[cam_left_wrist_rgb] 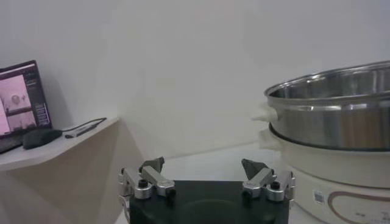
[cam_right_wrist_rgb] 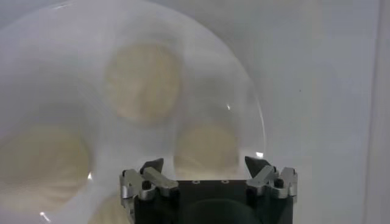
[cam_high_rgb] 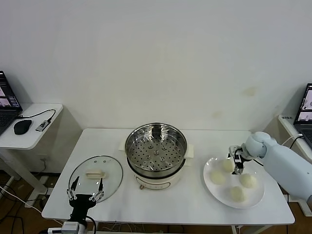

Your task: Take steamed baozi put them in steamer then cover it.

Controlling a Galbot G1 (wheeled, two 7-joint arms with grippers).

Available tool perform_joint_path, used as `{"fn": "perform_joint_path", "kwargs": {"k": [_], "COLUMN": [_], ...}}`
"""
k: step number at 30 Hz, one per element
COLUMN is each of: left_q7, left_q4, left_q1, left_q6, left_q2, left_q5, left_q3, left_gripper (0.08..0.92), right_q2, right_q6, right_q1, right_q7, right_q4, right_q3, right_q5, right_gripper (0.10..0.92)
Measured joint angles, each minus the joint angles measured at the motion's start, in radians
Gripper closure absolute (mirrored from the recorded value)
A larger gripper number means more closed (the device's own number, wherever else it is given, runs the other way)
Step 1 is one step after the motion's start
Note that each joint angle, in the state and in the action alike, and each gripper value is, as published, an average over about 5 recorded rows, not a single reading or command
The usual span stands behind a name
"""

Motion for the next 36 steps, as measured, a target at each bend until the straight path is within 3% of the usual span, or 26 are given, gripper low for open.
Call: {"fn": "perform_joint_path", "kwargs": {"k": [15,25,36], "left_q7": [-0.001,0.0,0.026], "left_q4": [0.003,0.001,0.004], "left_q1": [-0.001,0.0,-0.006], "left_q6": [-0.001,0.001,-0.006], "left_q2": [-0.001,0.007,0.022], "left_q5": [0.0,-0.014,-0.124], "left_q3": [-0.001,0.001,0.014], "left_gripper": [0.177,0.177,0.177], "right_q2": [-0.01,-0.093,-0.117], "right_q6": [-0.007,-0.007,0.023], "right_q1": [0.022,0.121,0.466], "right_q7": [-0.009,-0.022,-0.023], "right_q4": [0.011,0.107,0.207], "right_q3": [-0.02,-0.092,-0.328], "right_q5": [0.024,0.107,0.319], "right_gripper": [0.47,0.478,0.474]}}
